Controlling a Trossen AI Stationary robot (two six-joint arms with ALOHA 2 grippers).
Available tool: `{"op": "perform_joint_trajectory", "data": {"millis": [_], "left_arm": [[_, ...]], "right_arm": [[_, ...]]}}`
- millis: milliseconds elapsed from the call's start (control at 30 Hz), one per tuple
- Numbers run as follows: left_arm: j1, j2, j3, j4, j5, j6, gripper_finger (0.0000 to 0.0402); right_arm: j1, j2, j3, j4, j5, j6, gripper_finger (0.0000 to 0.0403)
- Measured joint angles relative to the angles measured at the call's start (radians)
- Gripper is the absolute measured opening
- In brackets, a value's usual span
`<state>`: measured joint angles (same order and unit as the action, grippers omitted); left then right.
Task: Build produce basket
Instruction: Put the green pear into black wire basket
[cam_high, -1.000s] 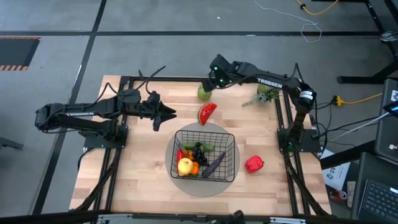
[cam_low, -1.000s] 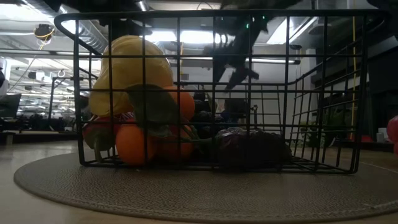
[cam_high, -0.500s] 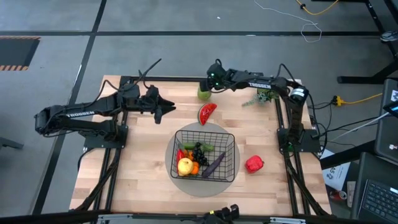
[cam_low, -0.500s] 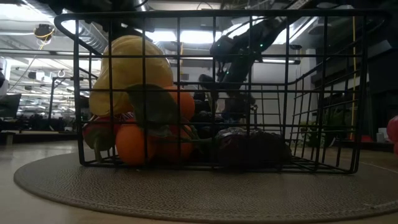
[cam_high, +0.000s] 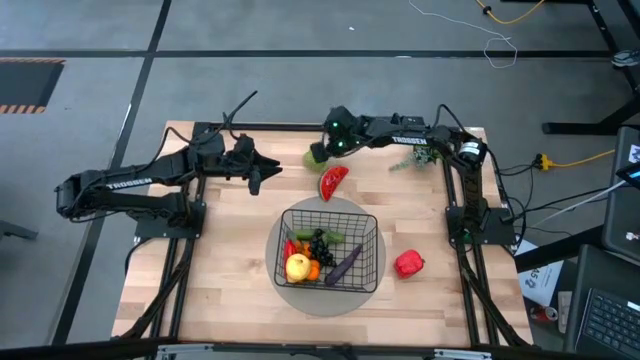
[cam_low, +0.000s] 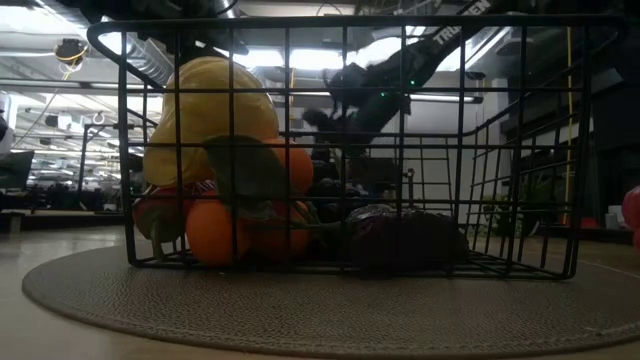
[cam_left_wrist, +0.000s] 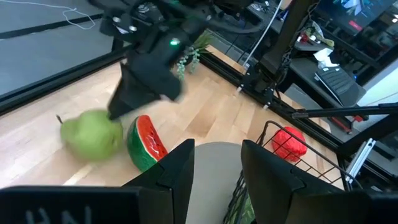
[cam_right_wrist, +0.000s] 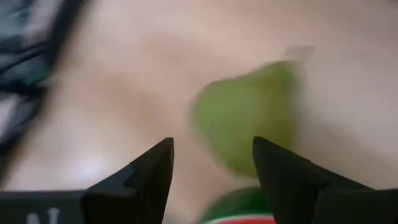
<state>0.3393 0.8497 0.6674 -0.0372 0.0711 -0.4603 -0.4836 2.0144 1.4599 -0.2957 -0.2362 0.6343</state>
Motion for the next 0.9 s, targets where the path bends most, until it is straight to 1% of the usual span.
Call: {"op": "perform_joint_trajectory", "data": {"millis": [100,167,233,300,367,400,500,533,567,633,733,833,900], "left_arm": [[0.000,0.000,0.000,0.000,0.000,0.000,0.0128],[0.000,0.000,0.000,0.000,0.000,0.000,0.0128],[0.000,0.000,0.000,0.000,0.000,0.000,0.0128],[0.000,0.000,0.000,0.000,0.000,0.000,0.0128],[0.000,0.000,0.000,0.000,0.000,0.000,0.0128],[0.000,0.000,0.000,0.000,0.000,0.000,0.0128],[-0.001,0.000,0.000,0.000,0.001,-0.001,0.0128],[-0.002,0.000,0.000,0.000,0.001,-0.001,0.0128],[-0.003,0.000,0.000,0.000,0.001,-0.001,0.0128],[-0.007,0.000,0.000,0.000,0.001,-0.001,0.0128],[-0.007,0.000,0.000,0.000,0.001,-0.001,0.0128],[-0.007,0.000,0.000,0.000,0.001,0.000,0.0128],[-0.007,0.000,0.000,0.000,0.001,0.001,0.0128]], "right_arm": [[0.027,0.000,0.000,0.072,-0.192,-0.041,0.0220],[0.048,0.000,0.000,0.117,-0.299,-0.064,0.0220],[0.068,0.000,0.000,0.166,-0.362,-0.066,0.0220],[0.087,0.000,0.000,0.200,-0.357,-0.049,0.0220],[0.100,0.000,0.000,0.202,-0.262,-0.022,0.0220],[0.103,0.000,0.000,0.195,-0.183,-0.009,0.0220],[0.105,0.000,0.000,0.146,0.109,0.024,0.0220],[0.106,0.000,0.000,0.120,0.191,0.038,0.0220],[0.106,0.000,0.000,0.092,0.263,0.045,0.0220],[0.105,0.000,0.000,0.033,0.362,0.068,0.0220],[0.099,0.000,0.000,-0.060,0.445,0.071,0.0220],[0.091,0.004,0.000,-0.089,0.442,0.071,0.0220],[0.089,0.004,0.000,-0.083,0.412,0.071,0.0220]]}}
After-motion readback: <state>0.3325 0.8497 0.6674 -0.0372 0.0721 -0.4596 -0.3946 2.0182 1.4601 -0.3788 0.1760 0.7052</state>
